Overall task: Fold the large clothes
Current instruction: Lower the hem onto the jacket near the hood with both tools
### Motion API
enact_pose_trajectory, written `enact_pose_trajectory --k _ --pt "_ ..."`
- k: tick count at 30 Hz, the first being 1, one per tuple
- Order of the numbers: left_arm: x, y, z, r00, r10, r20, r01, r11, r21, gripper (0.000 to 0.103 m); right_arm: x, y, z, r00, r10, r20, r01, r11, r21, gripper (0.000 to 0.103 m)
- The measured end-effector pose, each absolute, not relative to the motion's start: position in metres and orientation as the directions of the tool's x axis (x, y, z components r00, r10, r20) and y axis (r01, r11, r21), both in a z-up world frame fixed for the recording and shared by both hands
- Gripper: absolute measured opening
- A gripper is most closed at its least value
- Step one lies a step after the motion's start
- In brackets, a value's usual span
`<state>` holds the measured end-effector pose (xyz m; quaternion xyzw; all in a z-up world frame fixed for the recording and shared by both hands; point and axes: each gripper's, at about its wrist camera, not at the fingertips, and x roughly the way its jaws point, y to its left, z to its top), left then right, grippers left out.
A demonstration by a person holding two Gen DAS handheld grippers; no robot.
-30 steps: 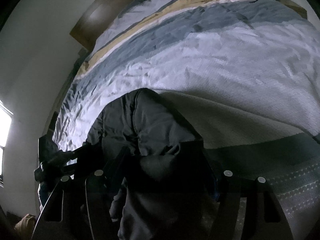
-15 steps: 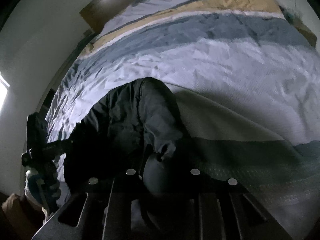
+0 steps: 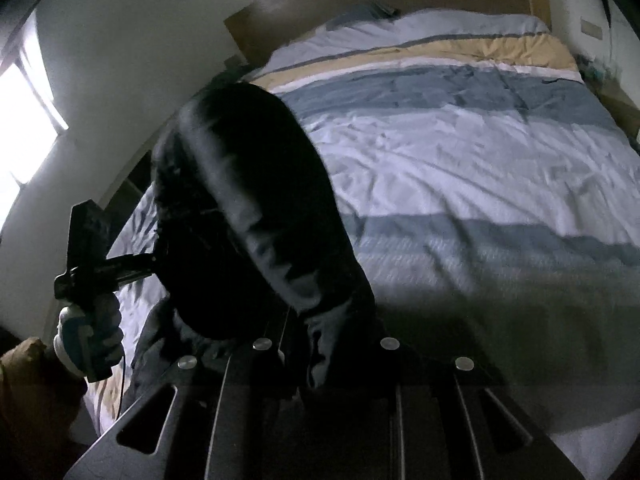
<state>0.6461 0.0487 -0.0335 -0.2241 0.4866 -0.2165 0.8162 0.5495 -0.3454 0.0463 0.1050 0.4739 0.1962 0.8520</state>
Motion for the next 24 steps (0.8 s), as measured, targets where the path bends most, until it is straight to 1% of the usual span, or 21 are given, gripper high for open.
enact_pose_trajectory --k 3,7,13,15,19,24 --pt "0.612 0.057 -0.042 0.421 -0.548 -0.723 0.141 0.827 -0.544 0.009 0.522 -0.342 0.037 0.470 0.444 -0.763 -0.231 0.896 0.379 0.019" --pt "0.575 0.064 -0.063 0.398 -0.514 -0.760 0.145 0.853 -0.502 0.009 0.485 -0.341 0.010 0.454 0.444 -0.773 -0.209 0.896 0.392 0.019" --pt "0.535 0.065 -0.096 0.363 -0.467 -0.806 0.150 0.883 -0.444 0.007 0.453 -0.348 -0.031 0.439 0.396 -0.807 -0.157 0.918 0.365 0.019" --pt "0.528 0.063 -0.101 0.355 -0.452 -0.819 0.153 0.892 -0.426 0.005 0.449 -0.351 -0.036 0.448 0.390 -0.804 -0.140 0.919 0.368 0.019" --pt "0.519 0.065 -0.108 0.352 -0.442 -0.825 0.146 0.896 -0.418 0.005 0.447 -0.355 -0.034 0.475 0.371 -0.798 -0.133 0.926 0.352 0.019" --pt "0.511 0.067 -0.096 0.365 -0.429 -0.827 0.134 0.903 -0.409 0.005 0.439 -0.351 -0.036 0.465 0.357 -0.810 -0.139 0.933 0.332 0.020"
